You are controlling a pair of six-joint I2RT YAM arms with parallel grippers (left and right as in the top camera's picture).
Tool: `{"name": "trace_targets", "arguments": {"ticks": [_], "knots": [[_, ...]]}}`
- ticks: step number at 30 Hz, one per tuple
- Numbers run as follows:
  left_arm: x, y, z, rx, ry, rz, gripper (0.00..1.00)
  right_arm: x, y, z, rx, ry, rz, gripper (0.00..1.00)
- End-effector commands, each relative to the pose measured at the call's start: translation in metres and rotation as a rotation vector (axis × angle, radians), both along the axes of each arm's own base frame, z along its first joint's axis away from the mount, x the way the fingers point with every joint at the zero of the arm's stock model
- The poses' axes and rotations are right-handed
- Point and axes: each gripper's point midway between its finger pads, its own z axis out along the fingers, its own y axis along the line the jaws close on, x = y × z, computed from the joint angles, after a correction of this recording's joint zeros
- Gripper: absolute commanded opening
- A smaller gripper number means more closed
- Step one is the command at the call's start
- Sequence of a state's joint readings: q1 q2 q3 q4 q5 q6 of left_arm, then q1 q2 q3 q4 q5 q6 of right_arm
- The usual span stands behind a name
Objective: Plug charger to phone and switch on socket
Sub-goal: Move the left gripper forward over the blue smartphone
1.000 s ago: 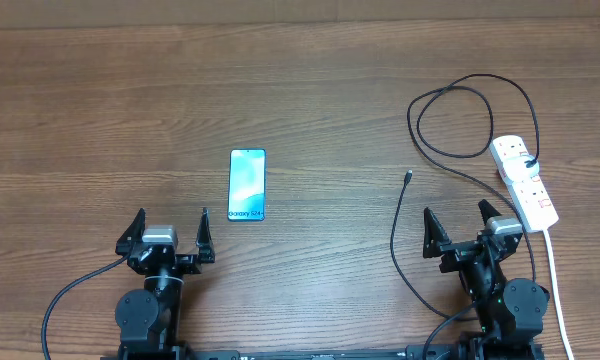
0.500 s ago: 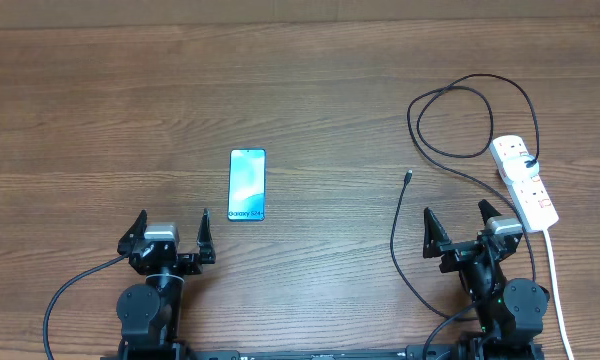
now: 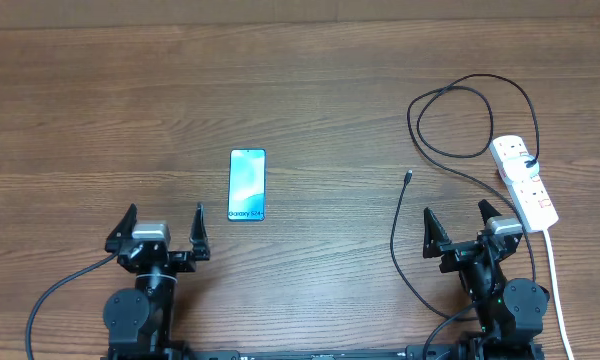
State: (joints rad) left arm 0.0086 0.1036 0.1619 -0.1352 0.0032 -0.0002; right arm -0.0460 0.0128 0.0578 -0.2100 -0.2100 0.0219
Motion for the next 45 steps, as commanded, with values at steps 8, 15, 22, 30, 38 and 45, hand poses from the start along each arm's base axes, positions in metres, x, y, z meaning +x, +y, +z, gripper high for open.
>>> {"name": "trace_targets", "arguments": {"ticks": [8, 15, 22, 30, 38, 45], "knots": [[0.033, -0.010, 0.039, -0.042, 0.169, -0.059, 1.00, -0.001, 0.000, 0.006, -0.005, -0.015, 0.001, 1.00], [0.063, -0.030, 0.057, -0.094, 0.432, -0.165, 1.00, -0.001, 0.000, 0.006, -0.005, -0.015, 0.001, 1.00], [0.086, -0.062, 0.060, -0.144, 0.651, -0.234, 1.00, -0.001, 0.000, 0.006, -0.005, -0.015, 0.001, 1.00], [0.100, -0.108, 0.017, -0.032, 0.840, -0.216, 1.00, -0.001, 0.000, 0.006, -0.005, -0.015, 0.001, 1.00], [0.104, -0.130, -0.046, -0.002, 1.030, -0.253, 1.00, -0.001, 0.000, 0.006, -0.005, -0.015, 0.001, 1.00], [0.106, -0.125, -0.095, -0.076, 1.179, -0.142, 1.00, -0.001, 0.000, 0.006, -0.005, -0.015, 0.001, 1.00]]}}
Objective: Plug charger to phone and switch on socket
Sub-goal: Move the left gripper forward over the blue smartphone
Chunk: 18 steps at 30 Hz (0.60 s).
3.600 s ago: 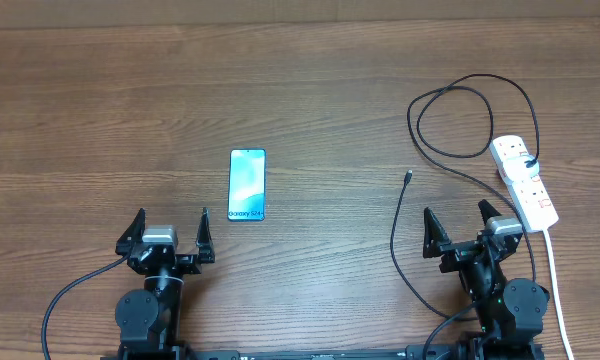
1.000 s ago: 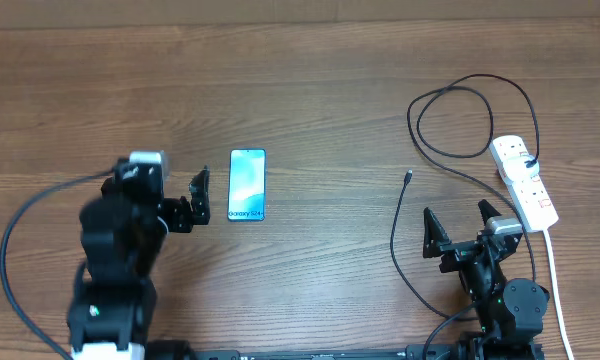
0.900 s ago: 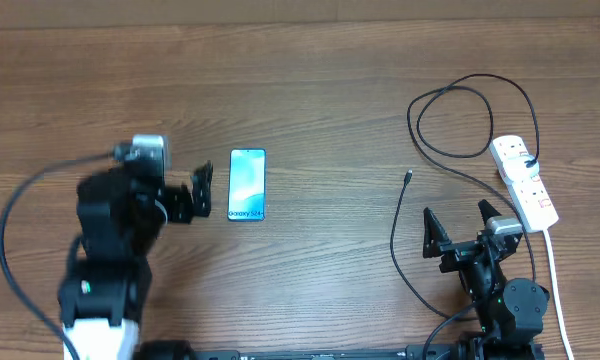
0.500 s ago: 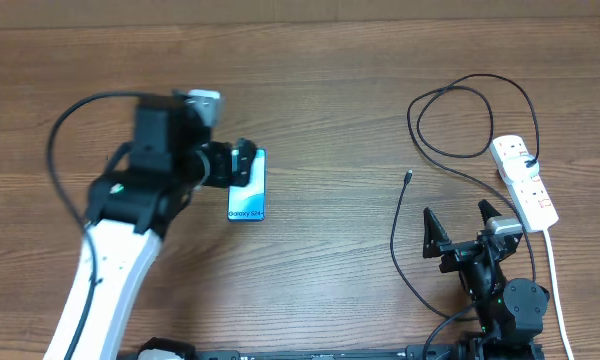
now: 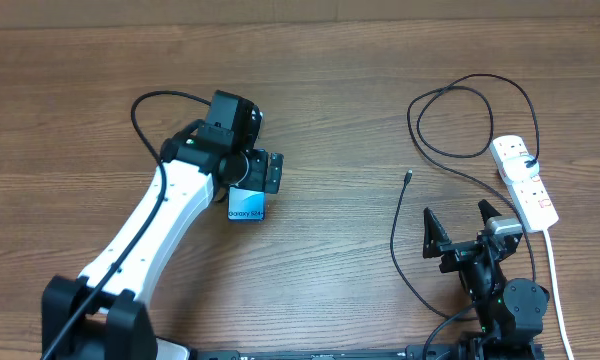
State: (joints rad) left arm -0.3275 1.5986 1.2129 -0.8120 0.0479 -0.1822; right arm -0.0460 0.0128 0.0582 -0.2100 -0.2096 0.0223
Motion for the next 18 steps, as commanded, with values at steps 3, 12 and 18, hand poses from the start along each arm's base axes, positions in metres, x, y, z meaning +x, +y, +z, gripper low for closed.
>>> {"name": "trace_targets", "arguments": {"ticks": [3, 12, 18], "knots": [[0.005, 0.006, -0.034, -0.004, 0.116, 0.159, 1.00, -0.001, 0.000, 0.006, -0.005, -0.015, 0.001, 1.00], [0.005, 0.030, -0.078, 0.109, 0.204, 0.207, 0.99, -0.001, 0.000, 0.006, -0.005, -0.015, 0.001, 1.00], [0.010, 0.045, -0.080, 0.100, 0.205, 0.259, 1.00, -0.001, 0.000, 0.006, -0.005, -0.015, 0.001, 1.00]]}}
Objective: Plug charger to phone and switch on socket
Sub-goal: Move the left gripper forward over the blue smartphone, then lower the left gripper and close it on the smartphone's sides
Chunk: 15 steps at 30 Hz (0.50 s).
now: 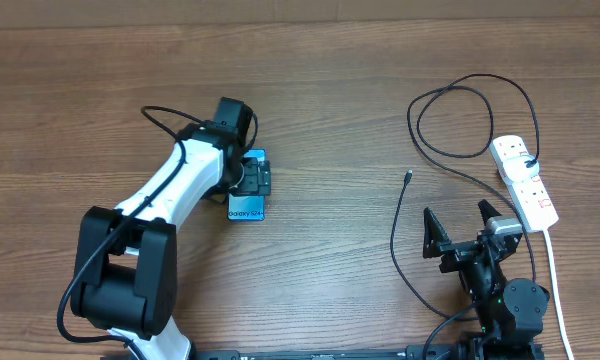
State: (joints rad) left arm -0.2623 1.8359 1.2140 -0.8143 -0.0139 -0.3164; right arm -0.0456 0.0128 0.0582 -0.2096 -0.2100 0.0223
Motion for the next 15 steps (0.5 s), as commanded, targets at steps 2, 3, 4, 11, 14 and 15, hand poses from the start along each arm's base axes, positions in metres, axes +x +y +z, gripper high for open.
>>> {"name": "trace_targets", "arguments": {"ticks": [2, 3, 4, 11, 14, 15], "knots": [[0.009, 0.012, 0.001, 0.012, -0.017, 0.051, 0.99, -0.001, 0.000, 0.006, -0.005, -0.015, 0.000, 1.00], [0.009, 0.011, 0.000, 0.012, -0.017, 0.051, 0.99, -0.001, 0.000, 0.006, -0.005, -0.015, 0.000, 1.00], [0.010, 0.009, -0.001, 0.005, -0.019, 0.048, 0.99, -0.001, 0.000, 0.006, -0.005, -0.015, 0.000, 1.00], [0.017, -0.004, -0.002, -0.058, -0.038, -0.011, 1.00, -0.001, 0.000, 0.006, -0.005, -0.015, 0.000, 1.00], [0.017, -0.004, -0.004, -0.055, -0.037, -0.024, 0.99, -0.001, 0.000, 0.006, -0.005, -0.015, 0.000, 1.00], [0.017, -0.004, -0.007, -0.050, -0.034, -0.050, 1.00, -0.001, 0.000, 0.006, -0.005, -0.015, 0.000, 1.00]]}}
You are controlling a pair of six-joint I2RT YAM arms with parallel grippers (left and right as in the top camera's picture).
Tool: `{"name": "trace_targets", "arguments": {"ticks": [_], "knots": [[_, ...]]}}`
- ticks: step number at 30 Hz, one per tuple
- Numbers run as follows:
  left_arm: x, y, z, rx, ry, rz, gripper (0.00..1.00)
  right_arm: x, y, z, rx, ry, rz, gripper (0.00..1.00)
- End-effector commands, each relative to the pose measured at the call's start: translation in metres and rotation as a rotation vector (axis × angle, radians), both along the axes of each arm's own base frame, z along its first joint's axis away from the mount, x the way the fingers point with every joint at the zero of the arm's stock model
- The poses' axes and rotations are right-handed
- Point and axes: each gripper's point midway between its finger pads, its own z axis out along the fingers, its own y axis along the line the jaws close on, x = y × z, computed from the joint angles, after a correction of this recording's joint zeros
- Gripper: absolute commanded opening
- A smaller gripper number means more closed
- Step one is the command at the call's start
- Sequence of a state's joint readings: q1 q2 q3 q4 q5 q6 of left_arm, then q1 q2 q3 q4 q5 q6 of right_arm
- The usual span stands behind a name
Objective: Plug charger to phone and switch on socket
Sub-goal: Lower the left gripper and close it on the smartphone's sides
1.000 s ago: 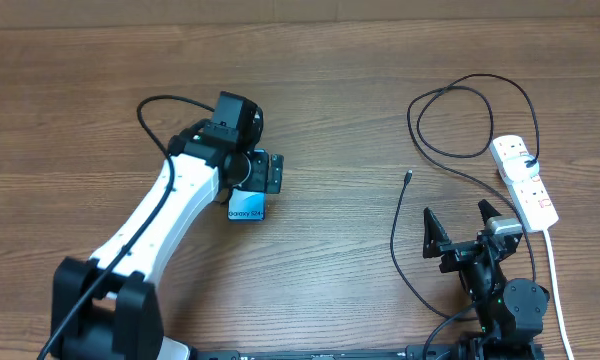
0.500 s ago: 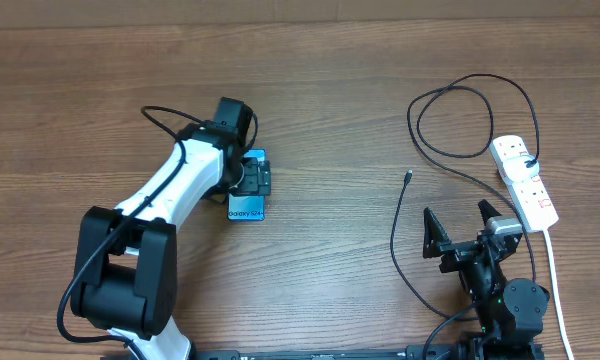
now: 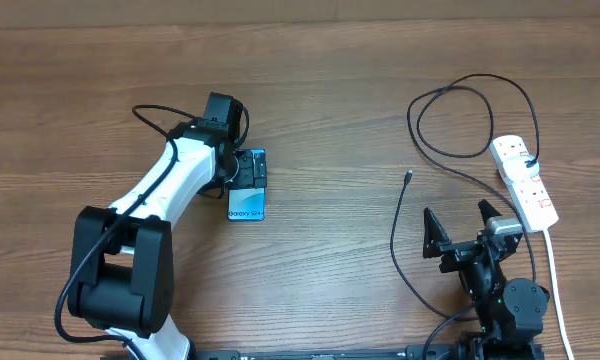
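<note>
The phone (image 3: 247, 205), blue screen up, lies left of the table's middle. My left gripper (image 3: 245, 170) is down over its upper half and covers it. The view does not show how the jaws stand or whether they grip the phone's edges. The black charger cable (image 3: 396, 230) ends in a small plug tip (image 3: 408, 176) lying free on the wood at centre right. It loops back to the white power strip (image 3: 525, 180) at the right edge. My right gripper (image 3: 455, 210) rests open near the front edge, just right of the cable.
The cable makes a wide loop (image 3: 470, 115) at the back right, beside the power strip. The strip's white lead (image 3: 555, 280) runs toward the front edge past my right arm. My left arm stretches diagonally from the front left to the phone.
My left gripper has shifted slightly left and back over the phone's upper half, uncovering more of the screen's right side. Phone, cable and right arm are unchanged.
Both arms rested open at the front edge, with the phone bare on the table. Then my left arm was stretched out with its gripper open above the phone. After that it was lower, narrower and over the screen, and now it still sits there.
</note>
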State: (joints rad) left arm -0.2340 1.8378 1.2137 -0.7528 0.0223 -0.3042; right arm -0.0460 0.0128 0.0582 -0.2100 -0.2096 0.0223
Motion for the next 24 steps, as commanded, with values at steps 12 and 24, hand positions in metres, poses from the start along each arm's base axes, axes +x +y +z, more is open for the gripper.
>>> {"name": "trace_targets", "arguments": {"ticks": [12, 24], "knots": [[-0.008, -0.010, -0.047, -0.004, 0.109, -0.103, 0.99, -0.001, 0.000, 0.006, -0.005, -0.015, 0.001, 1.00], [-0.034, -0.010, -0.049, 0.013, 0.211, -0.128, 1.00, -0.001, 0.000, 0.006, -0.005, -0.015, 0.001, 1.00]]}}
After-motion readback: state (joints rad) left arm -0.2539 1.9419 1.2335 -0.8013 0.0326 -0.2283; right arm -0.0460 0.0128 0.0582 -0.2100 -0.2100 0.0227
